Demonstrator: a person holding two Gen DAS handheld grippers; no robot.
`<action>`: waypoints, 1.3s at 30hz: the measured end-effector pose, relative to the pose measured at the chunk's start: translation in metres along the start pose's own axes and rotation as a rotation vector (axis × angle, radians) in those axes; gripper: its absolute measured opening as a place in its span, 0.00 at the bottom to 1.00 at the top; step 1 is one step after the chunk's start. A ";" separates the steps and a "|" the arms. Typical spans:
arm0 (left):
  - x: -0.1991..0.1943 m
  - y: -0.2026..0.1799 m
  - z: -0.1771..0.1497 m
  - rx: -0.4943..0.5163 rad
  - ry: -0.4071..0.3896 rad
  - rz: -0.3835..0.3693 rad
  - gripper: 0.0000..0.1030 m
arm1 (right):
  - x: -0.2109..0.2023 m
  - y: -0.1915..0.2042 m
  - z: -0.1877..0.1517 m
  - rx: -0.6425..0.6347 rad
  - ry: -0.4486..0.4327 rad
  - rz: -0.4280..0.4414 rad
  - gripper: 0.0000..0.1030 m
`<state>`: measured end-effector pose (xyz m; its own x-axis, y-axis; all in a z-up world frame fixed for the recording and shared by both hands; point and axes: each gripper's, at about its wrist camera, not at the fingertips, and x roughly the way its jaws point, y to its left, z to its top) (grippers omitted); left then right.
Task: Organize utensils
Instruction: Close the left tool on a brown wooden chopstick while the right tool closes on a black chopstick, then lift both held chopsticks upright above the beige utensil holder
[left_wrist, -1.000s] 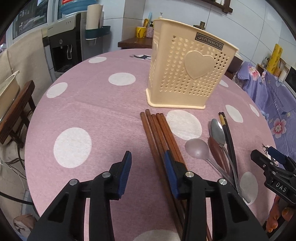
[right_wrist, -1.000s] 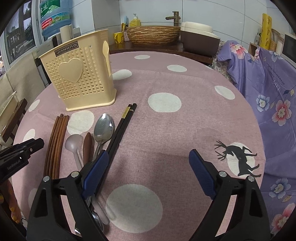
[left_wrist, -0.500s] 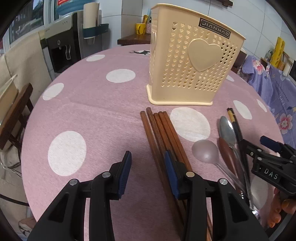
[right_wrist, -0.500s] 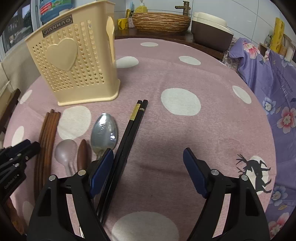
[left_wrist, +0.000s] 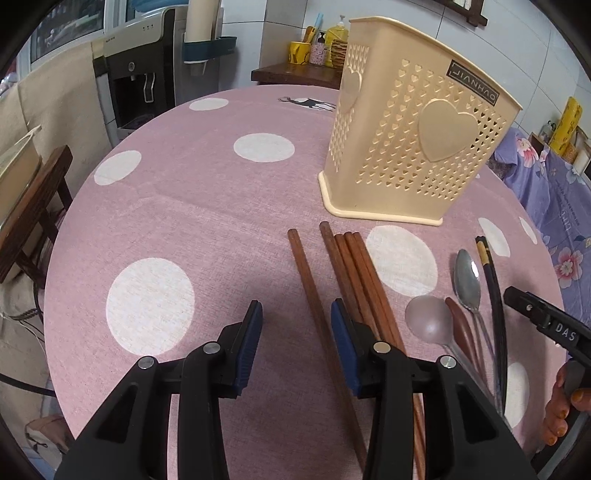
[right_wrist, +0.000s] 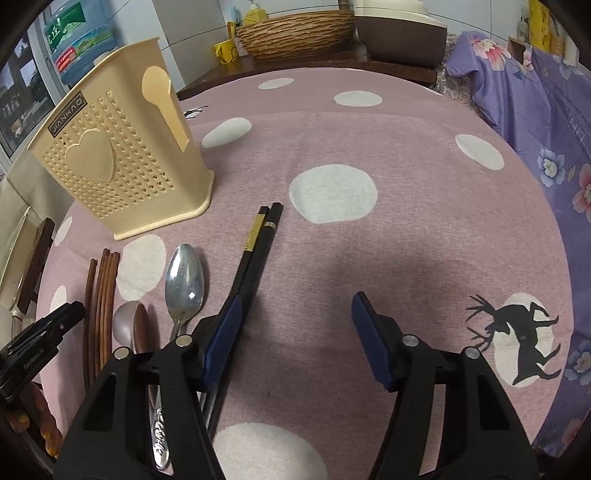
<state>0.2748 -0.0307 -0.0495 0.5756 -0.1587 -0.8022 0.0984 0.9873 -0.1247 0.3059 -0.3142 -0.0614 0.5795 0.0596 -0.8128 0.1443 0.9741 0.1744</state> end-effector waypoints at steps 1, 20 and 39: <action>0.000 -0.002 0.001 0.008 -0.003 0.009 0.39 | 0.002 0.004 0.002 -0.011 0.001 -0.020 0.59; 0.018 -0.008 0.015 0.047 0.014 0.071 0.39 | 0.019 0.010 0.028 0.007 0.003 -0.071 0.44; 0.027 -0.019 0.023 0.052 0.024 0.136 0.20 | 0.029 0.016 0.038 0.017 -0.015 -0.196 0.21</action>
<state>0.3072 -0.0540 -0.0548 0.5668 -0.0224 -0.8235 0.0627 0.9979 0.0160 0.3554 -0.3049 -0.0615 0.5509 -0.1341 -0.8237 0.2687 0.9629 0.0229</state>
